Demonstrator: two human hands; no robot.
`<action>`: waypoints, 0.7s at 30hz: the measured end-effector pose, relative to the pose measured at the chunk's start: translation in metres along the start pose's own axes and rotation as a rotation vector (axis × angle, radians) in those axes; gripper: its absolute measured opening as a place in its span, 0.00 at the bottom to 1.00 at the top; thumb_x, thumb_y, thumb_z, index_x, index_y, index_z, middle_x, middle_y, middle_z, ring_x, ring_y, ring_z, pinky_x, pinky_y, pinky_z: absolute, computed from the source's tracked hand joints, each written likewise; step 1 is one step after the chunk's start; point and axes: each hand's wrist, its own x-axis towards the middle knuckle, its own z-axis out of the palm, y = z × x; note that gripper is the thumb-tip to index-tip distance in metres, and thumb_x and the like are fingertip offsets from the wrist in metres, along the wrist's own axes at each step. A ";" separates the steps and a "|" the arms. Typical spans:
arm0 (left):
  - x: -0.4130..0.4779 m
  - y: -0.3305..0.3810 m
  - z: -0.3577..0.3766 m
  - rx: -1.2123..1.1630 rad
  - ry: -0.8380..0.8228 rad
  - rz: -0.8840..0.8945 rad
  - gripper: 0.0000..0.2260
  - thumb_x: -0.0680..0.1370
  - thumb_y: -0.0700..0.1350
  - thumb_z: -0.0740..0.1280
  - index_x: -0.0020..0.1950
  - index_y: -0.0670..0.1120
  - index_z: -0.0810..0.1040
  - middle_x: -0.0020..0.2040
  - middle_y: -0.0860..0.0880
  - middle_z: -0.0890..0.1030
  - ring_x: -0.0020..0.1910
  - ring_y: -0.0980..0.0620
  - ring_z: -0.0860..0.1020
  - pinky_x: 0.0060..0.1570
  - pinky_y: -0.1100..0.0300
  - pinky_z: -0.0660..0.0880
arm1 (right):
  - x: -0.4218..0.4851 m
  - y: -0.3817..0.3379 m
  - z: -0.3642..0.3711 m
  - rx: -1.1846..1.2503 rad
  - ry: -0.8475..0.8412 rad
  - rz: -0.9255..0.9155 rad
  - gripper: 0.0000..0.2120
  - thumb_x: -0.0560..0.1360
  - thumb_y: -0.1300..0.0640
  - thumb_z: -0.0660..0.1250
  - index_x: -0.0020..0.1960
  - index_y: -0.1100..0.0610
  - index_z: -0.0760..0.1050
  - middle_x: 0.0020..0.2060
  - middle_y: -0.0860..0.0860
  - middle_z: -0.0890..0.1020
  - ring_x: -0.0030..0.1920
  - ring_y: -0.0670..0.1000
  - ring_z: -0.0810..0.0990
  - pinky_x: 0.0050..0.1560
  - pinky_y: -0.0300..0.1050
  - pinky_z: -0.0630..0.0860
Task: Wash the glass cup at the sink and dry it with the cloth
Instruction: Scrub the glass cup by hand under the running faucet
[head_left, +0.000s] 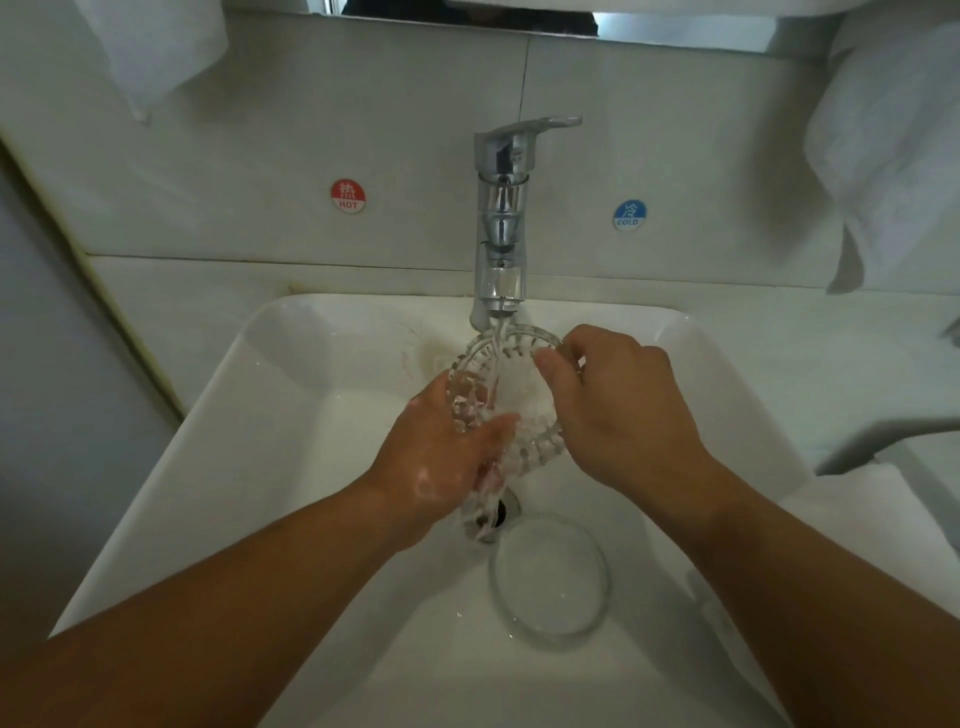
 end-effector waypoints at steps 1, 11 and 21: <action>0.001 -0.002 0.000 0.023 -0.001 0.014 0.10 0.79 0.44 0.73 0.59 0.50 0.78 0.46 0.47 0.86 0.38 0.50 0.83 0.34 0.59 0.78 | 0.000 0.001 0.001 0.007 0.002 0.002 0.14 0.83 0.44 0.60 0.47 0.52 0.76 0.36 0.48 0.80 0.40 0.51 0.80 0.42 0.45 0.74; 0.001 0.002 -0.001 0.149 0.171 -0.016 0.06 0.80 0.53 0.71 0.50 0.51 0.80 0.32 0.51 0.81 0.21 0.59 0.75 0.24 0.63 0.71 | 0.000 0.011 0.017 0.245 -0.205 0.102 0.17 0.72 0.39 0.75 0.50 0.51 0.77 0.47 0.47 0.84 0.46 0.50 0.83 0.48 0.48 0.80; 0.002 0.001 -0.007 0.254 0.192 0.009 0.09 0.81 0.53 0.69 0.56 0.49 0.78 0.45 0.48 0.85 0.37 0.52 0.83 0.37 0.59 0.77 | 0.000 0.008 0.018 0.235 -0.178 0.090 0.13 0.72 0.40 0.75 0.43 0.47 0.76 0.42 0.44 0.83 0.41 0.48 0.84 0.43 0.45 0.80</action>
